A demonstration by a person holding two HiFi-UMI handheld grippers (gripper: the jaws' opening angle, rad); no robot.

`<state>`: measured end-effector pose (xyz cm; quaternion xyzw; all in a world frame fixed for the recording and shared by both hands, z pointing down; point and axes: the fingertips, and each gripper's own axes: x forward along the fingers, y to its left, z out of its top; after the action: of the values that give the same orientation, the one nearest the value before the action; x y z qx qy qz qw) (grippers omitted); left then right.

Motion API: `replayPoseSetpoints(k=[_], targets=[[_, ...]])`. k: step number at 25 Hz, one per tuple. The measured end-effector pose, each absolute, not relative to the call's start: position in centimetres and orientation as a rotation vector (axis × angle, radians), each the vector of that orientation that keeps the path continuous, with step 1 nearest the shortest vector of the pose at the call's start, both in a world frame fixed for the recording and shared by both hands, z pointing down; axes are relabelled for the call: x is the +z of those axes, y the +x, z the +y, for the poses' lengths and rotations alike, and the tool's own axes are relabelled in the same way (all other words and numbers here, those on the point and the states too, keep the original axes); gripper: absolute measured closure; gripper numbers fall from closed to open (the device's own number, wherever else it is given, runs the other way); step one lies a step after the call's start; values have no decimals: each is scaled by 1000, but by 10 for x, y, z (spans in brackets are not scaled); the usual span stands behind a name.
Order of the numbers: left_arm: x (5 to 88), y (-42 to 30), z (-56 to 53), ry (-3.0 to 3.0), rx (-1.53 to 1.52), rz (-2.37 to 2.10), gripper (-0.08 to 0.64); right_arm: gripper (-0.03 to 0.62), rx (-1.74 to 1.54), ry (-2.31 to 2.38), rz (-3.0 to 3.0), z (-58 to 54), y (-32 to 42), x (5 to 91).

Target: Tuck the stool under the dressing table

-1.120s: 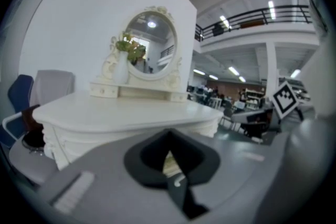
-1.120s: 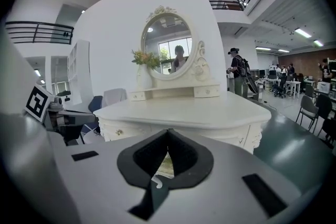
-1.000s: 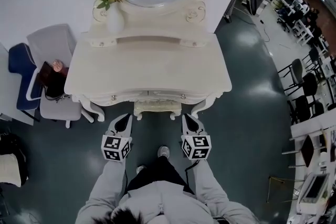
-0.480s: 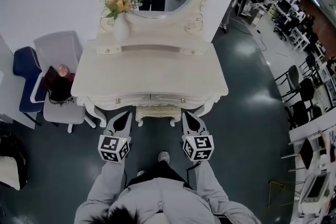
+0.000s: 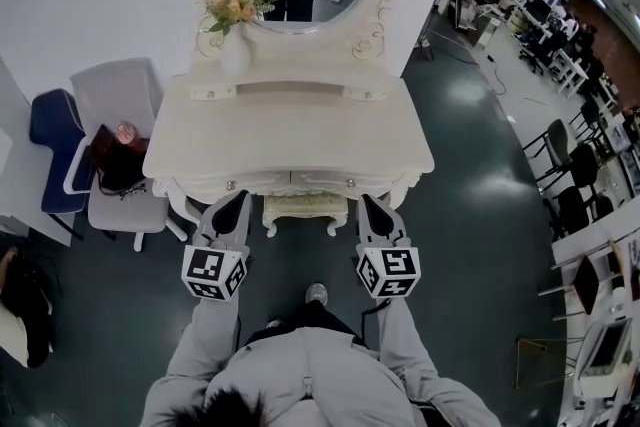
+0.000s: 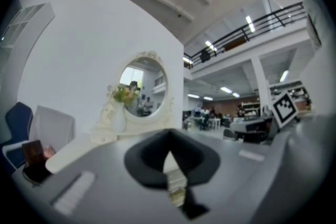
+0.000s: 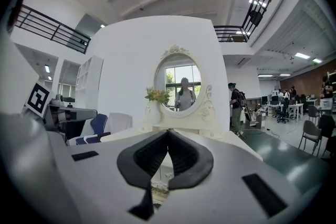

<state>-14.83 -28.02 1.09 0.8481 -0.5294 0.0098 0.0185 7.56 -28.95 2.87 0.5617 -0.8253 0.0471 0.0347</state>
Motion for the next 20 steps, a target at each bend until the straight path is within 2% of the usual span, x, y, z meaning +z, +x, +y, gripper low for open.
replayPoseSetpoints(k=[10, 20], targets=[[-47, -153, -253, 2720, -82, -1730, 555, 591, 10, 1775, -2574, -267, 79, -18], [-71, -158, -229, 2726, -171, -1772, 554, 591, -118, 1807, -2619, -240, 70, -53]])
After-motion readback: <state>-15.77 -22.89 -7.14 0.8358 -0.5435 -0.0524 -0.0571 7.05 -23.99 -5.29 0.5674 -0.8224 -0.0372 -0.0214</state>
